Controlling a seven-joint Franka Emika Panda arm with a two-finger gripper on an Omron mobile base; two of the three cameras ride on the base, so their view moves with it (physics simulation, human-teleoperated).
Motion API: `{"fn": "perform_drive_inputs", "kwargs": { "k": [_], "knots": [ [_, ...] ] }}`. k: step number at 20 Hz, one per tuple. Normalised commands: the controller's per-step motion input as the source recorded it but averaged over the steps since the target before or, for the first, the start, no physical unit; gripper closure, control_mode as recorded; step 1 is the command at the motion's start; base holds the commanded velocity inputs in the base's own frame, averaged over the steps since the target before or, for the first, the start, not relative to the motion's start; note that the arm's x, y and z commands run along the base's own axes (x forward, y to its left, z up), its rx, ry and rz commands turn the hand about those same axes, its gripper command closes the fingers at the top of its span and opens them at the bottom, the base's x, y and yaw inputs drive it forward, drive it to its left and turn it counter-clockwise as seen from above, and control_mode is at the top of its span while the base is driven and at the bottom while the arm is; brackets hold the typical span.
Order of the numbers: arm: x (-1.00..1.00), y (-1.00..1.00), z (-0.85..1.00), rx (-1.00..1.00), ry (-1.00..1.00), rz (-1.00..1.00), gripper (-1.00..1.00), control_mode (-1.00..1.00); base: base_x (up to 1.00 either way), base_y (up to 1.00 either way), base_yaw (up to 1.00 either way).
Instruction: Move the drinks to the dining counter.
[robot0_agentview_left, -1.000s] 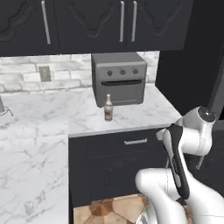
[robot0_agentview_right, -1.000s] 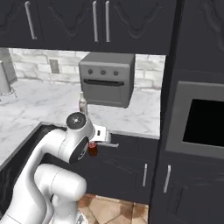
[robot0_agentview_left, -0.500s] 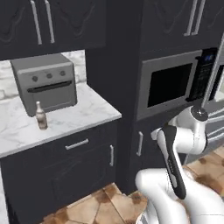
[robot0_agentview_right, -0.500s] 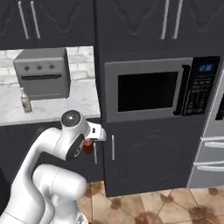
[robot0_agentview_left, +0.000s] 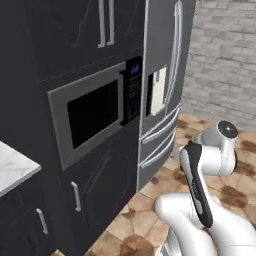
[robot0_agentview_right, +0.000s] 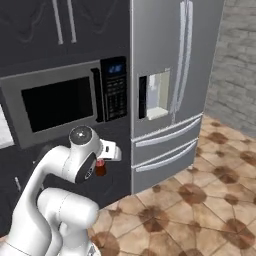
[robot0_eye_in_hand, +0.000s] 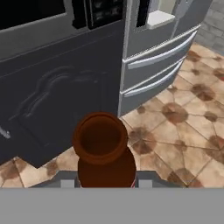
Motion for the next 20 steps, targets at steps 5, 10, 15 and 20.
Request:
{"fn": "perform_drive_inputs", "kwargs": {
  "k": [5, 10, 15, 20],
  "knots": [
    [0.00, 0.00, 0.00, 0.00, 0.00, 0.00, 1.00, 1.00, 0.33, -0.99, -0.54],
    [0.00, 0.00, 0.00, 0.00, 0.00, 0.00, 1.00, 1.00, 0.33, -1.00, -0.43],
    [0.00, 0.00, 0.00, 0.00, 0.00, 0.00, 1.00, 1.00, 0.07, -1.00, -0.44],
    [0.00, 0.00, 0.00, 0.00, 0.00, 0.00, 1.00, 1.00, -0.21, -0.96, -0.43]
  ]
}}
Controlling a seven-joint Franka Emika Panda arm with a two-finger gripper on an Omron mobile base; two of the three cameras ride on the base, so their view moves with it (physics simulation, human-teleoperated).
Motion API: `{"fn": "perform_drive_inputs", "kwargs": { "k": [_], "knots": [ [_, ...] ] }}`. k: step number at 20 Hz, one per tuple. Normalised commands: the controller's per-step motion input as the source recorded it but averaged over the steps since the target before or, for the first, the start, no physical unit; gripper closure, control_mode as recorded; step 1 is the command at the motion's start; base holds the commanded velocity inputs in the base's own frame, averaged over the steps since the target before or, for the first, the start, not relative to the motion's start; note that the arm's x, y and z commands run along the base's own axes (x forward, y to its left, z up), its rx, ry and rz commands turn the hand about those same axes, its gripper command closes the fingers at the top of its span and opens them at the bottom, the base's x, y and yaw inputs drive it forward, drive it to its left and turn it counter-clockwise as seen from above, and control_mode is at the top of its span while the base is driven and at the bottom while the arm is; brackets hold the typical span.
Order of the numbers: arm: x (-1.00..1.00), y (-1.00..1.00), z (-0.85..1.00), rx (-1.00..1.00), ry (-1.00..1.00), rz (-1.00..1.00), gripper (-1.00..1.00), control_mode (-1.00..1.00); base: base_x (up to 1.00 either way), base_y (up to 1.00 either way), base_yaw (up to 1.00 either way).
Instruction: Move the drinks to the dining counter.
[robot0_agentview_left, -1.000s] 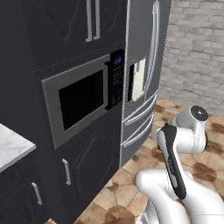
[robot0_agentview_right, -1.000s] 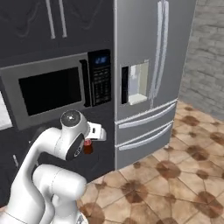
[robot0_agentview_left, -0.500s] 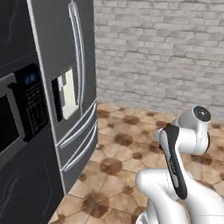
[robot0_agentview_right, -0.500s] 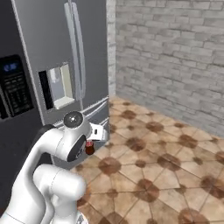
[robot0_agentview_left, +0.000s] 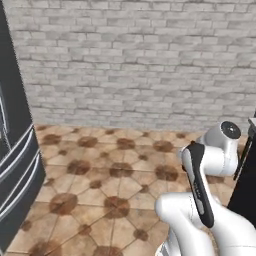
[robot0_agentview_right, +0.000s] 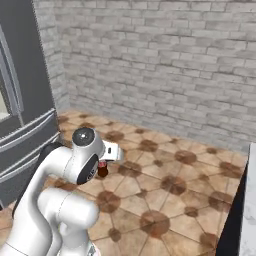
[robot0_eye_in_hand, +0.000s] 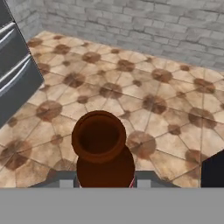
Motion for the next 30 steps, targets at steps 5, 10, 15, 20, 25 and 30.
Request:
{"fn": "perform_drive_inputs", "kwargs": {
  "k": [5, 10, 15, 20, 25, 30],
  "knots": [
    [0.00, 0.00, 0.00, 0.00, 0.00, 0.00, 1.00, 1.00, -0.50, -0.58, -0.06],
    [0.00, 0.00, 0.00, 0.00, 0.00, 0.00, 1.00, 1.00, -0.91, -0.33, 0.10],
    [0.00, 0.00, 0.00, 0.00, 0.00, 0.00, 1.00, 1.00, -0.89, -0.41, 0.07],
    [0.00, 0.00, 0.00, 0.00, 0.00, 0.00, 1.00, 1.00, -0.10, -0.86, -0.36],
    [0.00, 0.00, 0.00, 0.00, 0.00, 0.00, 1.00, 1.00, 0.16, -0.64, -0.48],
    [0.00, 0.00, 0.00, 0.00, 0.00, 0.00, 1.00, 1.00, 0.03, -0.17, -0.07]
  ]
}}
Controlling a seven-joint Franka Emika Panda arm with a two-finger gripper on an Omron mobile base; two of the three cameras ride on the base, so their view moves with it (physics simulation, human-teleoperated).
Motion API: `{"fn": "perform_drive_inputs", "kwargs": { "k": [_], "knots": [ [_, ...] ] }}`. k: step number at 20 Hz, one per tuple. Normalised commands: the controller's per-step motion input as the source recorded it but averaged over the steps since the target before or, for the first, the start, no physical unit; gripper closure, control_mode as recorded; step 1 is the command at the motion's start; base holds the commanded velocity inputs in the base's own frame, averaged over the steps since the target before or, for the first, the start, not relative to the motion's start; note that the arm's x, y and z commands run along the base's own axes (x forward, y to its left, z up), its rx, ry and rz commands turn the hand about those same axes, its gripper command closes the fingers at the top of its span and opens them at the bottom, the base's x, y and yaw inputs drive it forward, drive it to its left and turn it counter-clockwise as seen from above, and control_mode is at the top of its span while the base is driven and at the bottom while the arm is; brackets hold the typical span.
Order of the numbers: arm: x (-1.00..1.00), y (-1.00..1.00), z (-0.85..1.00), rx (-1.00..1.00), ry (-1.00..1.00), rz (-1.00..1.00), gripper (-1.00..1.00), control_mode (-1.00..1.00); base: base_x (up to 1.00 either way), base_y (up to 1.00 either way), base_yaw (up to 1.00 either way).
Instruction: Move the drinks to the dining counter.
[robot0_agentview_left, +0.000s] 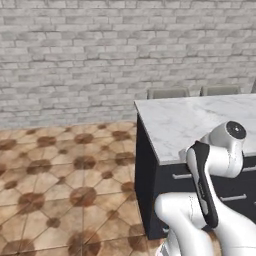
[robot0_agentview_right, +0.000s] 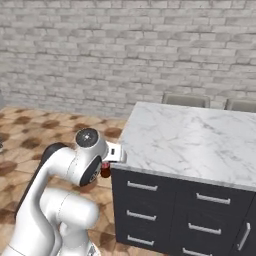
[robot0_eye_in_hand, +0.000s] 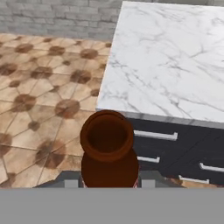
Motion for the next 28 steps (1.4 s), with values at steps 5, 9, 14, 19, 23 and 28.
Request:
{"fn": "perform_drive_inputs", "kwargs": {
  "k": [5, 9, 14, 19, 23, 28],
  "knots": [
    [0.00, 0.00, 0.00, 0.00, 0.00, 0.00, 1.00, 1.00, 0.37, -0.63, -0.01],
    [0.00, 0.00, 0.00, 0.00, 0.00, 0.00, 1.00, 1.00, 0.01, -0.98, -0.14],
    [0.00, 0.00, 0.00, 0.00, 0.00, 0.00, 1.00, 1.00, 0.12, -0.64, -0.24],
    [0.00, 0.00, 0.00, 0.00, 0.00, 0.00, 1.00, 1.00, 0.60, -0.09, -0.12],
    [0.00, 0.00, 0.00, 0.00, 0.00, 0.00, 1.00, 1.00, 0.67, -0.01, -0.01],
    [0.00, 0.00, 0.00, 0.00, 0.00, 0.00, 1.00, 1.00, 0.34, -0.02, 0.02]
  ]
}}
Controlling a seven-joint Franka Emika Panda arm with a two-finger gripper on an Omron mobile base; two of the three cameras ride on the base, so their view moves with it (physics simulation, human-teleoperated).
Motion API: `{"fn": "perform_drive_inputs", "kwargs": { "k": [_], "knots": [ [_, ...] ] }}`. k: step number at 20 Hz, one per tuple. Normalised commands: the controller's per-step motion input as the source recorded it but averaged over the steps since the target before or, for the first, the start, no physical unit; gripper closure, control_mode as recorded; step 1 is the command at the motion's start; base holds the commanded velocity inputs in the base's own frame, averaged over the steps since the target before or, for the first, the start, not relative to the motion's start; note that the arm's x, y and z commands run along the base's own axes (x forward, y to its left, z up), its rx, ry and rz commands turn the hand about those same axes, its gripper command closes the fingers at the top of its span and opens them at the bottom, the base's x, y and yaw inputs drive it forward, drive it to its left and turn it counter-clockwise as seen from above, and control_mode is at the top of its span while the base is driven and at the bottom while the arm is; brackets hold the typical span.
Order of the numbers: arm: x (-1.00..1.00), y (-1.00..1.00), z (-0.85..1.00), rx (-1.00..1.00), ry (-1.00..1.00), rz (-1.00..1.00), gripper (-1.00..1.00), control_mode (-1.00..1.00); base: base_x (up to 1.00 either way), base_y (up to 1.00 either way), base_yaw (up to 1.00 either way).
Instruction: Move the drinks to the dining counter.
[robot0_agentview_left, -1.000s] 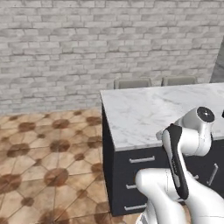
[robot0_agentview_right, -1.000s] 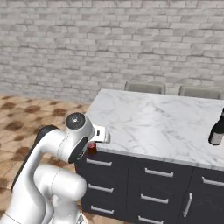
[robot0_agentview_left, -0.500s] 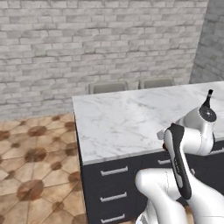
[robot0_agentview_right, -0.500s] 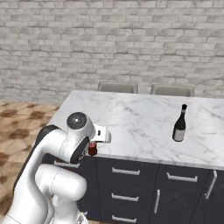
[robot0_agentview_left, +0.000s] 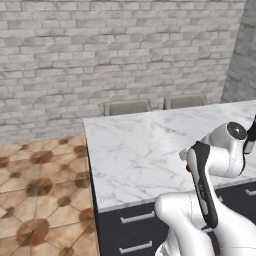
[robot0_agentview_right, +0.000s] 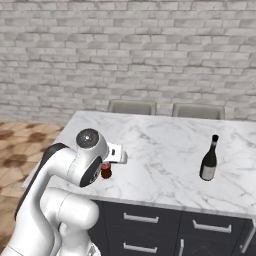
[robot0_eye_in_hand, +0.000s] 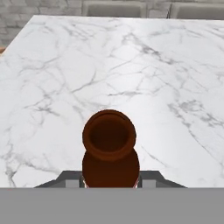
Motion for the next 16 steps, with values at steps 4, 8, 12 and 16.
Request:
{"fn": "perform_drive_inputs", "kwargs": {
  "k": [4, 8, 12, 16],
  "knots": [
    [0.00, 0.00, 0.00, 0.00, 0.00, 0.00, 1.00, 1.00, 0.57, 0.00, 0.00],
    [0.00, 0.00, 0.00, 0.00, 0.00, 0.00, 1.00, 1.00, 0.03, 0.00, 0.00],
    [0.00, 0.00, 0.00, 0.00, 0.00, 0.00, 1.00, 1.00, 0.00, 0.00, 0.00],
    [0.00, 0.00, 0.00, 0.00, 0.00, 0.00, 1.00, 1.00, 0.00, 0.00, 0.00]
  ]
}}
